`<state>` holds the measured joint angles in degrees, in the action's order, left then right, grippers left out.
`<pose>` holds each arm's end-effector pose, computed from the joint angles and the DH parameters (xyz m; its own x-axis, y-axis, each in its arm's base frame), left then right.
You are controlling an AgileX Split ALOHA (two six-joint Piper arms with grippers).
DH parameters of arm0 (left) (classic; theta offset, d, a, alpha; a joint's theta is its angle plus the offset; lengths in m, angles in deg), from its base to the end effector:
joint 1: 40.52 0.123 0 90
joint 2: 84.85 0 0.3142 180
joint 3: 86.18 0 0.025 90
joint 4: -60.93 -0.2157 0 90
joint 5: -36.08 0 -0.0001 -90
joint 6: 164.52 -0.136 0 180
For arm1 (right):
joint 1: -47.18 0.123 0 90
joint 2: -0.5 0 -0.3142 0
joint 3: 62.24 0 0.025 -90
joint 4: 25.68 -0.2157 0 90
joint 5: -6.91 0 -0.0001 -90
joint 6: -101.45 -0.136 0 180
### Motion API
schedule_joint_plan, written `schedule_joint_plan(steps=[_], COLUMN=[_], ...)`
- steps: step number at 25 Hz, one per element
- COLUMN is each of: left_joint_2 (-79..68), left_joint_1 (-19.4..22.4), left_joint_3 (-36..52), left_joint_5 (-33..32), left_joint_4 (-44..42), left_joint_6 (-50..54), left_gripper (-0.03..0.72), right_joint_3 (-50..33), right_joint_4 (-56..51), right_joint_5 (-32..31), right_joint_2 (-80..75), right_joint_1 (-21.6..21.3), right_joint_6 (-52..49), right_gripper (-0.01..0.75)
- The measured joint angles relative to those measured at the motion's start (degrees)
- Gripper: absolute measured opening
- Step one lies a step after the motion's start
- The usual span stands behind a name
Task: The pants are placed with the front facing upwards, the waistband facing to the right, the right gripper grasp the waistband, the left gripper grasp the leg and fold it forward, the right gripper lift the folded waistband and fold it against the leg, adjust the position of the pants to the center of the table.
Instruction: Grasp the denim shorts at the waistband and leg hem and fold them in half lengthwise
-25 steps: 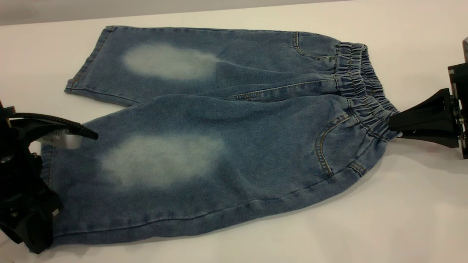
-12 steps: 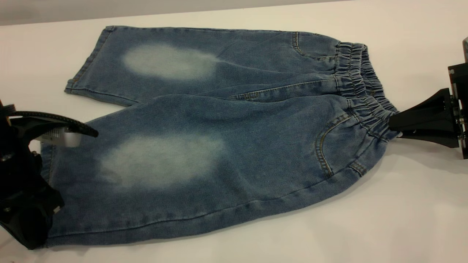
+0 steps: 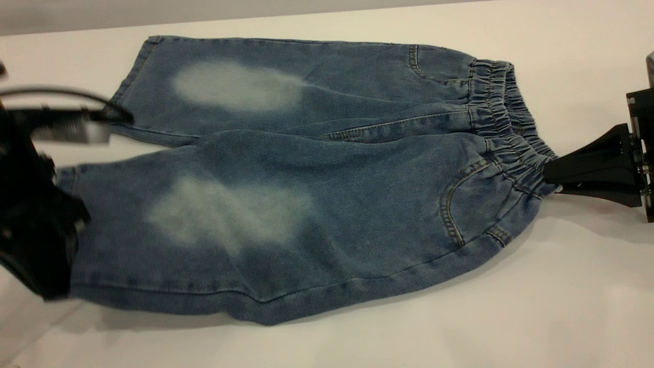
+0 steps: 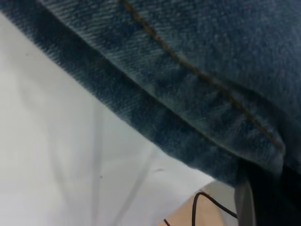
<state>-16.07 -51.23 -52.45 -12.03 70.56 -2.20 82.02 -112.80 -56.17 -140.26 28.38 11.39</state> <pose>0.2213 -0.0591 0.1220 -0.9097 0.3685 0.1913 0.3411 0.9260 -0.1618 0.3033 0.0247 0.0462 -0.9598 0.2742 -0.0600 0.0737 0.4526 0.8887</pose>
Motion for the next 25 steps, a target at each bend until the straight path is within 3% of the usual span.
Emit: schedule_joint_plan(steps=[11, 25], left_joint_2=[14.91, 19.48], left_joint_1=[0.00, 0.00], left_joint_3=[0.00, 0.00], left_joint_5=[0.20, 17.68], left_joint_4=[6.24, 14.11], left_joint_6=[-4.46, -6.47], left_gripper=[0.034, 0.034], right_joint_3=[-0.11, 3.96], right_joint_4=[0.36, 1.91], right_joint_5=[0.06, 3.08], right_joint_2=[7.23, 15.76], right_joint_1=[0.00, 0.00], right_joint_6=[0.00, -6.64], right_gripper=[0.031, 0.031])
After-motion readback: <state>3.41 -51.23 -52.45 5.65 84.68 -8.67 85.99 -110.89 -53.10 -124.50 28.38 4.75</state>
